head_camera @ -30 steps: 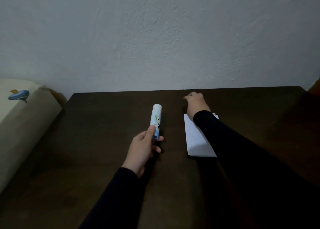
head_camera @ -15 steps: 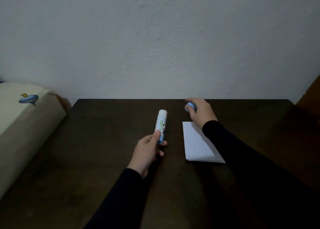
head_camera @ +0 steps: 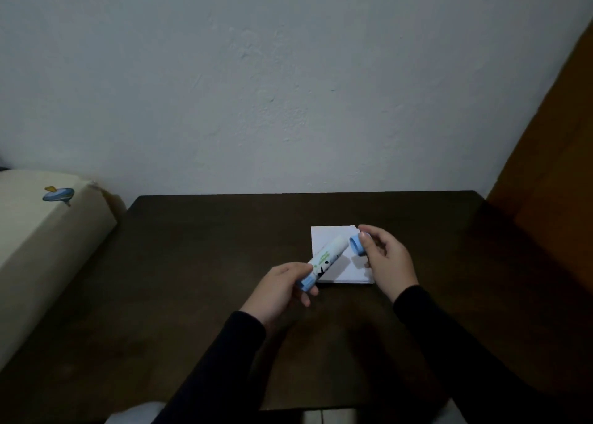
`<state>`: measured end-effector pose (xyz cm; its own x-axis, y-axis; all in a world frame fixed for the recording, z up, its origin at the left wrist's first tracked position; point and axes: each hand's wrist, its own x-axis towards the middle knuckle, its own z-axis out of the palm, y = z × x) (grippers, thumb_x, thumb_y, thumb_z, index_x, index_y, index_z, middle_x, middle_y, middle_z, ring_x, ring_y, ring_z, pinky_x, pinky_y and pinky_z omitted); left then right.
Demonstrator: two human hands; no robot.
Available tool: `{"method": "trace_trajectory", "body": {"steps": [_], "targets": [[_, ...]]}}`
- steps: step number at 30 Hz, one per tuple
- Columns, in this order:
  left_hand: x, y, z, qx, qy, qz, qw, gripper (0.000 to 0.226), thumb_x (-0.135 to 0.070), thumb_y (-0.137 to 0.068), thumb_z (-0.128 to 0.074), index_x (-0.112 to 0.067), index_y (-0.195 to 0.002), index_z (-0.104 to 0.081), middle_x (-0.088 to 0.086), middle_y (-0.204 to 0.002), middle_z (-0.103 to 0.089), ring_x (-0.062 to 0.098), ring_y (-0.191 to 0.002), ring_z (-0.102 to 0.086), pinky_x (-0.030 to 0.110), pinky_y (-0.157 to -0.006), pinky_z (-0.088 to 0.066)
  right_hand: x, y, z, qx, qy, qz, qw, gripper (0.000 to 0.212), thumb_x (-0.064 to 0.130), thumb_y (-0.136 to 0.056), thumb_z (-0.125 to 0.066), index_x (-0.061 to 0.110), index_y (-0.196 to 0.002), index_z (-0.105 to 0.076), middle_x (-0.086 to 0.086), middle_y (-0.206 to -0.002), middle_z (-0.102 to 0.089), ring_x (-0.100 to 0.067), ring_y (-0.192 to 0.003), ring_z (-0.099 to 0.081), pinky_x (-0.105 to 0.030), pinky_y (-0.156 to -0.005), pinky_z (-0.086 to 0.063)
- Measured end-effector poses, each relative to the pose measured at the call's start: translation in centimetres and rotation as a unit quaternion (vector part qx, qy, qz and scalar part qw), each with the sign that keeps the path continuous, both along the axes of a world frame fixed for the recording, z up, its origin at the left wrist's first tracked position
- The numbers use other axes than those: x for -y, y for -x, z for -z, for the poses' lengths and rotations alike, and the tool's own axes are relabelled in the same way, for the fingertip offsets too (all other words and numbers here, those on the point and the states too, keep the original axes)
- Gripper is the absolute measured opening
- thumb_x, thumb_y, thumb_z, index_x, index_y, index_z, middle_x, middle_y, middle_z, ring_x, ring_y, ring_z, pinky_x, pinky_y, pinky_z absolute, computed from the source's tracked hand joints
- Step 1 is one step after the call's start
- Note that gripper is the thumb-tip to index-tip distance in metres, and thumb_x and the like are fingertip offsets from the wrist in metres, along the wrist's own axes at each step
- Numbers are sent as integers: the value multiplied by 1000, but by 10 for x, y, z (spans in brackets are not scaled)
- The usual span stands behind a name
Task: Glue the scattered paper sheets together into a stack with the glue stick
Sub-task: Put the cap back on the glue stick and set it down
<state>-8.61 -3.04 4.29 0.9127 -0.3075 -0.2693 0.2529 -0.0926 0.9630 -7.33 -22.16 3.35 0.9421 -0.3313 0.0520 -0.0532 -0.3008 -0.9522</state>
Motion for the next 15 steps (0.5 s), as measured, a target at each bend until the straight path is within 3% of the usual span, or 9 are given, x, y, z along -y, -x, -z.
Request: {"method": "trace_trajectory", "body": {"steps": [3,7,12,15], "targets": [[3,14,-2,23,-31,24,999,24,-22,-99,-46,-10,-85,-63,7,-72,-65,12,-54,-53,15,-46,-37,-8,25,2,6,-72,29,997,23,27,-97,-51,28,-120,-57,7,-112,-60,-5,-94,-59,-18,-72,-50],[-1,28,-2,29,-48,41,998,23,-25,-99,-45,-11,-98,-64,4,-74,-66,13,-60,-55,15,-48,-39,-22,48,1,-4,-166,52,985,21,28,-96,-54,30,-116,-58,13,-103,-57,-4,-90,-58,-20,-69,-50],[-15,36,-5,46,-79,43,995,26,-22,-100,-43,-9,-105,-65,3,-69,-63,11,-59,-54,13,-51,-40,-28,53,-4,4,-181,43,983,33,26,-94,-57,25,-127,-56,5,-116,-57,-4,-90,-58,-19,-70,-50],[-24,35,-3,43,-94,44,994,25,-23,-100,-41,-15,-106,-64,2,-70,-62,10,-61,-54,15,-55,-41,-29,51,-4,-9,-167,4,986,26,26,-94,-58,26,-119,-58,3,-116,-61,-5,-92,-60,-16,-69,-50]]}}
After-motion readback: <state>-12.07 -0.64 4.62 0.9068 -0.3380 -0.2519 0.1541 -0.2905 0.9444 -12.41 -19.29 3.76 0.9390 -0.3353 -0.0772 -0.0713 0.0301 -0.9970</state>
